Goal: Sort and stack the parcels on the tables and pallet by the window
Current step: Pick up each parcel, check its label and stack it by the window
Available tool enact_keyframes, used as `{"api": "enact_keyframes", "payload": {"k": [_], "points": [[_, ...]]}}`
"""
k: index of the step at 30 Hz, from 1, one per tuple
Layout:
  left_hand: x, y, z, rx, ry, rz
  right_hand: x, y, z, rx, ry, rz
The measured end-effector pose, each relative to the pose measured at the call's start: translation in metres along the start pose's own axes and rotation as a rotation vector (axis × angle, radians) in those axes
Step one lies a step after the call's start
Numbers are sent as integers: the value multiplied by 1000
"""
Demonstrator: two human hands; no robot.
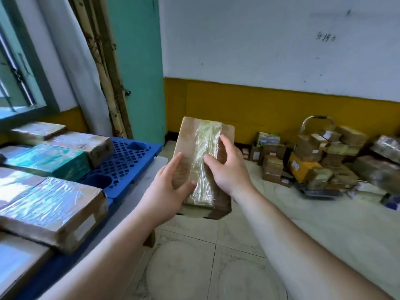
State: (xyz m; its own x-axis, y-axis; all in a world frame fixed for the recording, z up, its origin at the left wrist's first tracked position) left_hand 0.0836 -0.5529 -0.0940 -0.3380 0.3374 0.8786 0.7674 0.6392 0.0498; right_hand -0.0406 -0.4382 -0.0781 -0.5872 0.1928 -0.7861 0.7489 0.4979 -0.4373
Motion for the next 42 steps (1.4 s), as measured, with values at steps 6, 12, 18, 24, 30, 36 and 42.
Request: {"api": "enact_keyframes", "payload": {"k": [6, 12, 18, 24, 30, 36, 42], "points": [[-23, -69, -36, 101, -15, -119, 14, -79, 73, -143, -58, -33], [-64, -139, -88, 209, 45, -221, 14, -149, 169, -281, -105, -90], [-88, -176, -127, 313, 119, -342, 8, -202, 242, -450, -150, -146], [-91, -183, -146, 537, 105, -451, -6, -236, 299, -698, -247, -269], [-79, -176, -121, 775, 22, -584, -1, -251, 322, -955, -344, -419], [-67, -166, -87, 860, -151, -790, 6, -240, 326, -1164, -360, -466], [-83, -157, -81, 821, -270, -989, 14, -220, 344, -1290, -324, -426]]}}
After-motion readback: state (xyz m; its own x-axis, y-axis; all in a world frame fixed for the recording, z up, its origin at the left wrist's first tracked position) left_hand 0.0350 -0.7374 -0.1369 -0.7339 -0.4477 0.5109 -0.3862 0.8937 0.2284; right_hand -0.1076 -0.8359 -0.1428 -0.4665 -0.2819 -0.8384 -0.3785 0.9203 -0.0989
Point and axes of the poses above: each hand's wrist, its own y-axis away from the middle knuckle, its own z-axis out of the palm, x = y × z, the point moved 1 cm from there along -y, towards the middle knuckle, and after that the axes turned 14 degrees about -z, right-handed, at the moved point
